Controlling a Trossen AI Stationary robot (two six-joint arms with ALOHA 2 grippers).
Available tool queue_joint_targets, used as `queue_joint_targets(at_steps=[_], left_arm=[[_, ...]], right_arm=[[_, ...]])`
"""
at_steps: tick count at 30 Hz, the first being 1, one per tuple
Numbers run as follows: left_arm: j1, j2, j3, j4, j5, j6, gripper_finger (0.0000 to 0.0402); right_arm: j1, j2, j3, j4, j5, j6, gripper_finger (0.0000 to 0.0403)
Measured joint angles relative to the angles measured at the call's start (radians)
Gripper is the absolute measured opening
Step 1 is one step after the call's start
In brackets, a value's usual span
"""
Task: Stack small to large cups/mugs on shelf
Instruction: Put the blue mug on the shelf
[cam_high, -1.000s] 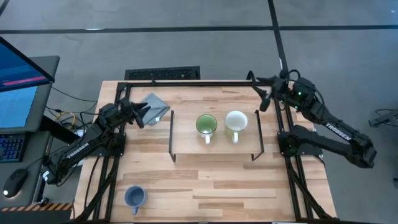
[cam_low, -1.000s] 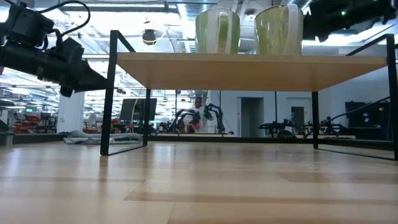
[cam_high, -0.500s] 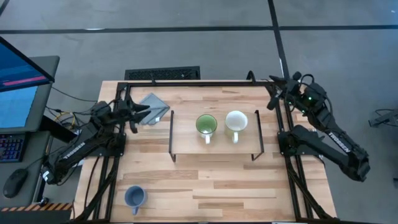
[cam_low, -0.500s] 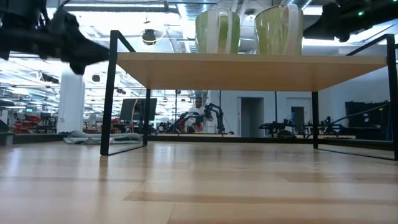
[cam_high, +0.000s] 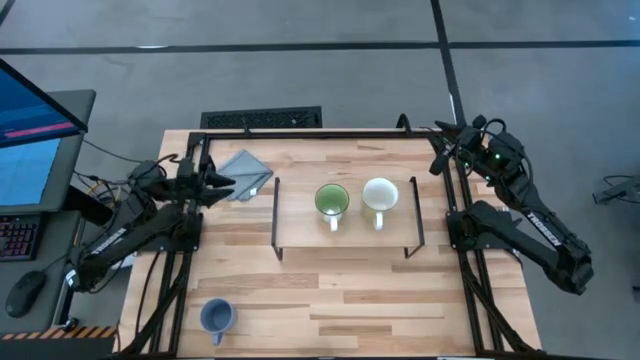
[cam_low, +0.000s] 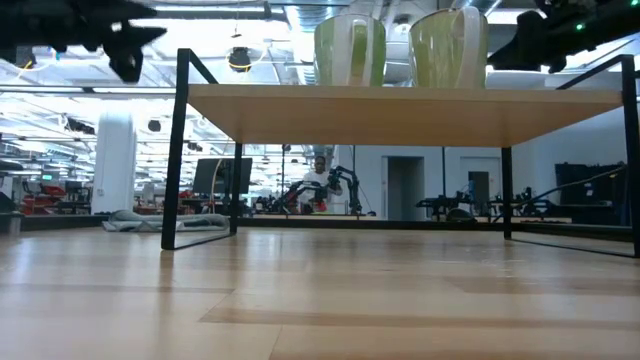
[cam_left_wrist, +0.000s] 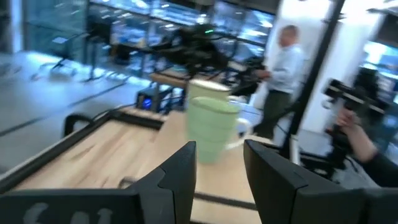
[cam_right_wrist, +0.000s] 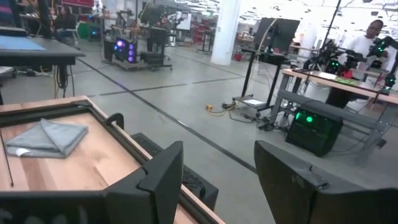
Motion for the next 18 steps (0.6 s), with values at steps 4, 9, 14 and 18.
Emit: queue_joint_targets(at_steps=[4,9,14,18], left_arm=[[0.0,0.0,0.051,-0.024,0.053,0.026,0.0125],[0.0,0.0,0.119,-0.184,0.05,0.109,0.0125],[-0.001,0.0,0.166,-0.2,0.105,0.107,0.0125],[-0.001,0.0,0.237,-0.347,0.108,0.156,0.0125]], right_arm=[[0.0,0.0,0.0,-0.001,0.0,0.001,0.0221],[0.0,0.0,0.0,-0.016,0.0,0.001,0.0221],[0.0,0.0,0.0,-0.018,0.0,0.001,0.0221],[0.0,0.0,0.0,-0.018,0.0,0.002,0.0221]])
